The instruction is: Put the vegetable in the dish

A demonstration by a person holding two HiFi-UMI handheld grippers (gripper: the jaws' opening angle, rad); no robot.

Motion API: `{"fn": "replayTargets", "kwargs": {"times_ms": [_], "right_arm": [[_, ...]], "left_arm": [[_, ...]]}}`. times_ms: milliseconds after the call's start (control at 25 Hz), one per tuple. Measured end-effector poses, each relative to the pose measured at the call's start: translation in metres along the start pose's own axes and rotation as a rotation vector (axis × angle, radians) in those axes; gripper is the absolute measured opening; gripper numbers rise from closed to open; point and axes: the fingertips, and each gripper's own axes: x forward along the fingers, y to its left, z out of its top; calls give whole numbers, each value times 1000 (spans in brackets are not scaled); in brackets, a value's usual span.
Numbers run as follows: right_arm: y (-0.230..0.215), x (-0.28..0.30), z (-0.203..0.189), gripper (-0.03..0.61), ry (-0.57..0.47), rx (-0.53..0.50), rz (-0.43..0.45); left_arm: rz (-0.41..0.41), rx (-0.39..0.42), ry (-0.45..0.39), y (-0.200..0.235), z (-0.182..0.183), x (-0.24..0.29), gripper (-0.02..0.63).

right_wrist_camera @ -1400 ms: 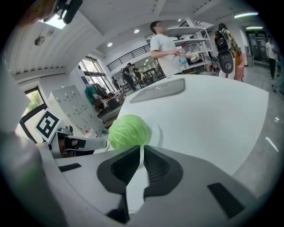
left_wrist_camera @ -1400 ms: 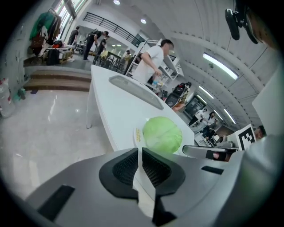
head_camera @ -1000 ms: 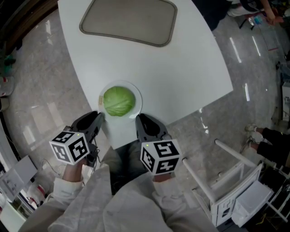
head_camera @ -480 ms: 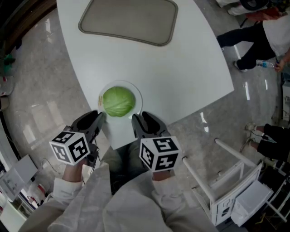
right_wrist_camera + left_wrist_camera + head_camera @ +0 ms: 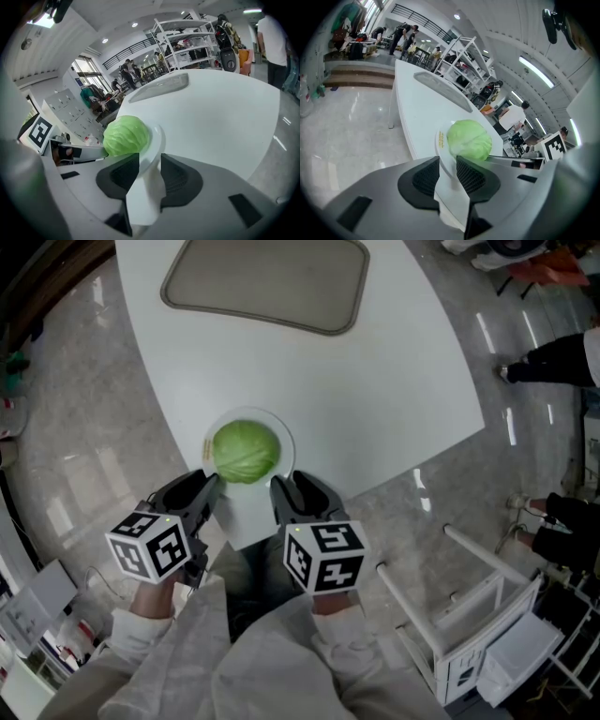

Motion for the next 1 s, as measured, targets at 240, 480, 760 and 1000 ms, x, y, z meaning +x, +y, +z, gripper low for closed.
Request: {"fn": "replayTargets", "kwargs": {"times_ms": [240,480,760,1000], "right_arm": [[1,0,0,130,2,9,-10],[3,1,1,129,2,45,-16],[-3,1,1,122,-8,74,-42],[-4,1,2,100,-15,102,-38]], "left_arm": [[-4,-22,-5,0,0,-1,95],[-4,-30,-5,-3,3,3,95],[12,-67,-32,1,4,4,94],[23,-120,-65,4,6,3,68]]}}
